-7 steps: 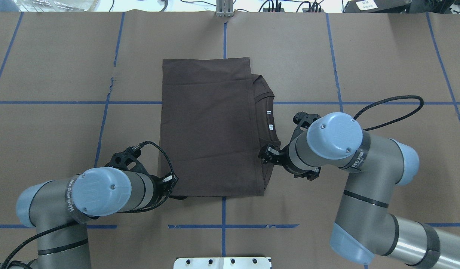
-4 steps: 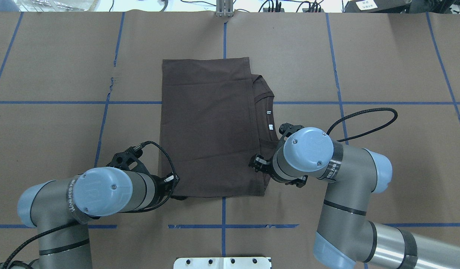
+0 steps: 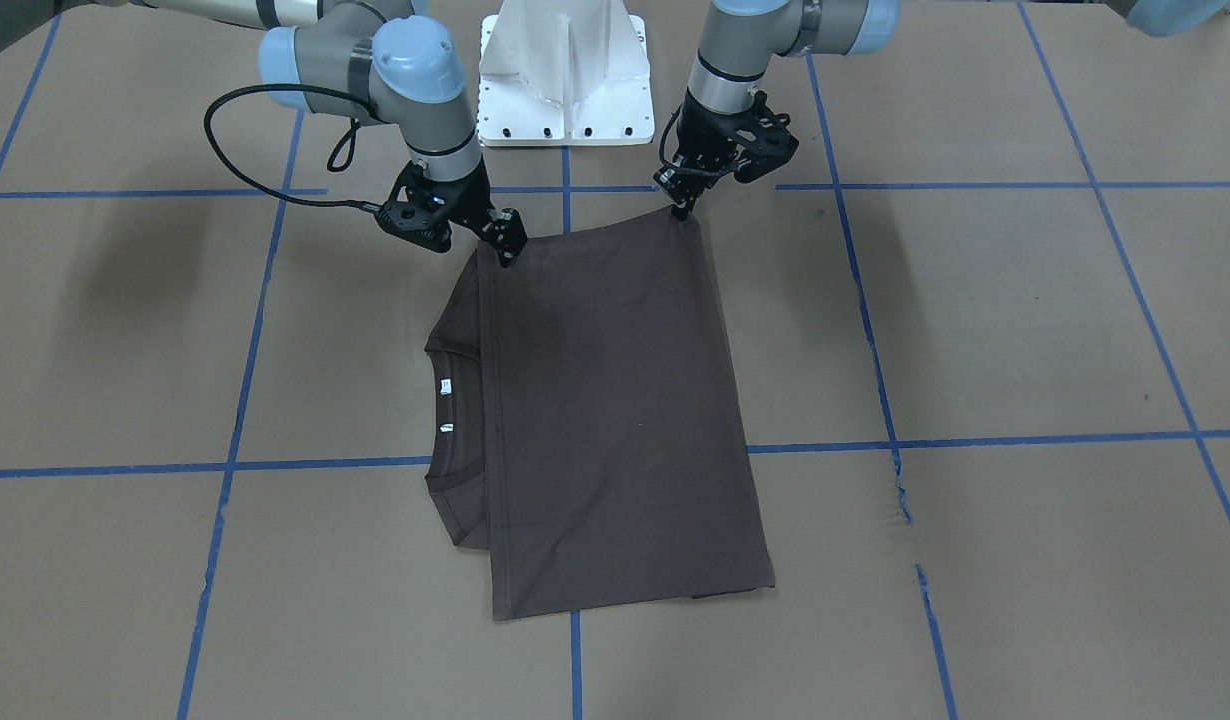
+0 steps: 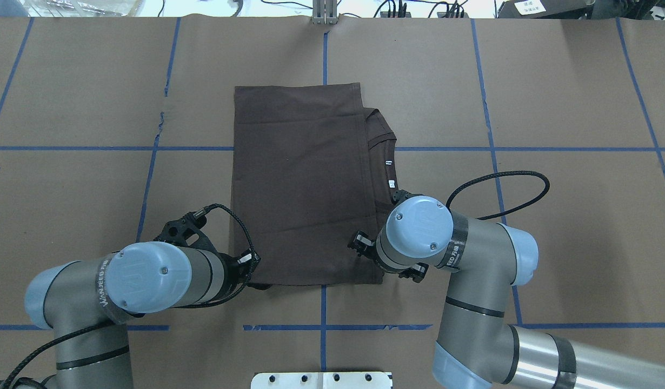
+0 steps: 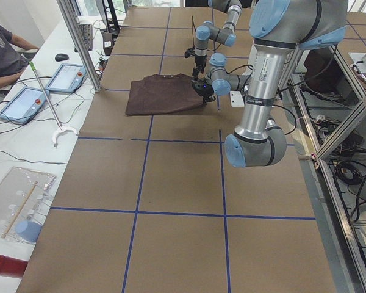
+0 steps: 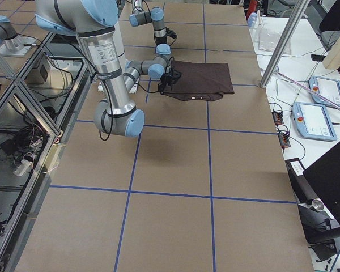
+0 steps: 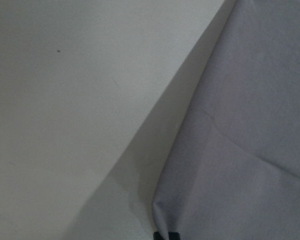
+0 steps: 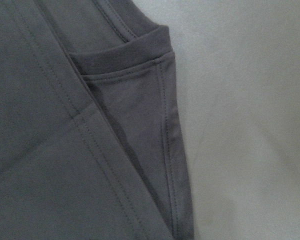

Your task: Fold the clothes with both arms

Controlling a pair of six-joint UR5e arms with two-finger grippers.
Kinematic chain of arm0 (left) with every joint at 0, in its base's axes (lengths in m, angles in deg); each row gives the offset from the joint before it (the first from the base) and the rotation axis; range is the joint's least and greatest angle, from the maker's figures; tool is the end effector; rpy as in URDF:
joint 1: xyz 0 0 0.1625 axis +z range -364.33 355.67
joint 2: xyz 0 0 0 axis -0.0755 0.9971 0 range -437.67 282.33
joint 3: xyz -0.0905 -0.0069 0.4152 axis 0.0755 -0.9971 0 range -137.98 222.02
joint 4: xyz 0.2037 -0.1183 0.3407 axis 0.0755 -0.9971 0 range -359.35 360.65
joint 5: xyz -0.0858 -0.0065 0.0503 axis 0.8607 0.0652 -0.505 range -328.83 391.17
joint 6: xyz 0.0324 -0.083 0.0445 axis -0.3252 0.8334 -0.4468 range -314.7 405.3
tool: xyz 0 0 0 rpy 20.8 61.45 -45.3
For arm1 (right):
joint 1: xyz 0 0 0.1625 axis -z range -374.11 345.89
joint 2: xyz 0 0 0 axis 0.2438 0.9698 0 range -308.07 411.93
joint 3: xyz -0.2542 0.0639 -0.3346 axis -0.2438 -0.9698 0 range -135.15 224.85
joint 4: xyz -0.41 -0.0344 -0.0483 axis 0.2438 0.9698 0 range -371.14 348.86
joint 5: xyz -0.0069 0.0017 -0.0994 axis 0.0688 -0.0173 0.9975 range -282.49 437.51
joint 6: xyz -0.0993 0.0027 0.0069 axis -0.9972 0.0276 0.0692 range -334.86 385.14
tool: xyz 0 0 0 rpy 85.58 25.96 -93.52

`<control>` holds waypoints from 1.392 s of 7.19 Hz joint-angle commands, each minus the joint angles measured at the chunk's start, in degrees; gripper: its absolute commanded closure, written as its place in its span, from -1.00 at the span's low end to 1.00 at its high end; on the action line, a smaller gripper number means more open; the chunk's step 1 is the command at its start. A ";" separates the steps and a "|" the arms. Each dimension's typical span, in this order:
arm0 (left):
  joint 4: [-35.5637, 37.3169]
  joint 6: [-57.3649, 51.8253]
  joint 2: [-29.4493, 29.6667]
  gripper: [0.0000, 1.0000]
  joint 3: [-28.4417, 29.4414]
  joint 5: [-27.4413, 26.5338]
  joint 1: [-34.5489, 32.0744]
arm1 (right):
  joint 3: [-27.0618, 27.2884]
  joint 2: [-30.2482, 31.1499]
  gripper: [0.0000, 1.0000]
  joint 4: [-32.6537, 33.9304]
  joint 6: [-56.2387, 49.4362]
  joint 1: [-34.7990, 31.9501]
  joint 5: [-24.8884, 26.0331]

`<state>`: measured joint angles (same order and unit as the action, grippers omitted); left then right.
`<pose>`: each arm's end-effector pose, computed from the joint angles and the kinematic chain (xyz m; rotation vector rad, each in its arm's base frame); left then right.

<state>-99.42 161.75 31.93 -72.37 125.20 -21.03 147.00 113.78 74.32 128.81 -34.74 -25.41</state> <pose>0.5036 -0.2831 0.2682 -0.1478 0.9531 -0.6623 -0.5587 -0.3291 0.2822 -0.1678 -0.7985 0.4772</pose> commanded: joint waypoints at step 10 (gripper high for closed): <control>0.05 0.09 0.18 1.00 0.04 -0.16 0.00 | -1.60 -0.06 1.00 -0.03 0.13 1.38 0.08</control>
<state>-99.37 161.78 32.11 -72.34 125.04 -21.03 145.47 113.73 74.26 128.98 -33.37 -25.33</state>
